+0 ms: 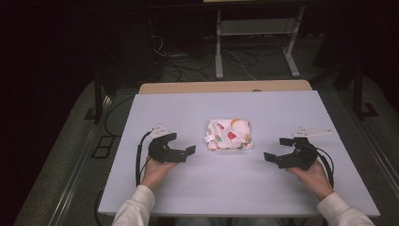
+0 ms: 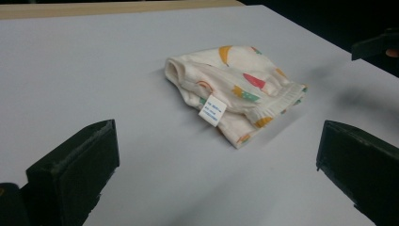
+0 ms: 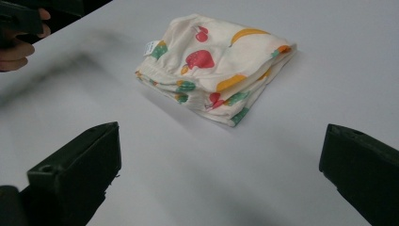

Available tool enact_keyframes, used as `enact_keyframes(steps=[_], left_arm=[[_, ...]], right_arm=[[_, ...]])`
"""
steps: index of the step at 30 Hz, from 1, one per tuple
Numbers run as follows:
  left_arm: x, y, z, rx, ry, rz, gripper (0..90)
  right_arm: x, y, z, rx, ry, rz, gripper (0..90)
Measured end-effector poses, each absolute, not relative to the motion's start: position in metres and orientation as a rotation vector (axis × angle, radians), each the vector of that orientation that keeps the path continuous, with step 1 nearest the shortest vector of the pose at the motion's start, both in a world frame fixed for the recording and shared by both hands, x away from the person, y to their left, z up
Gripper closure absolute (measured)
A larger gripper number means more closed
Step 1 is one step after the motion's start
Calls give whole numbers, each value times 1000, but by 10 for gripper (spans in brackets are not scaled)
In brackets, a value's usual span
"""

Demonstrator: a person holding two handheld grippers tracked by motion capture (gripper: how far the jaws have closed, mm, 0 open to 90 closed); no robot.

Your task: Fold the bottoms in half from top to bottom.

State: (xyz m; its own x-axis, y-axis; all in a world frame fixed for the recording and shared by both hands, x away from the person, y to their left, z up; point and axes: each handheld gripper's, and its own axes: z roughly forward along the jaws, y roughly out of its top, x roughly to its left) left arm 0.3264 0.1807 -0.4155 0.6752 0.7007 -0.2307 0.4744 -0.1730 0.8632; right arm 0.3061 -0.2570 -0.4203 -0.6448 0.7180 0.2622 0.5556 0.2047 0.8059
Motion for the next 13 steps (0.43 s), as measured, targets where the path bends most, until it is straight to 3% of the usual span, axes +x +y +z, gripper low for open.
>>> enact_keyframes(steps=[13], left_arm=[[303, 189, -419, 1814, 902, 297, 0]], right_arm=[[293, -268, -431, 1243, 2287, 1398, 0]])
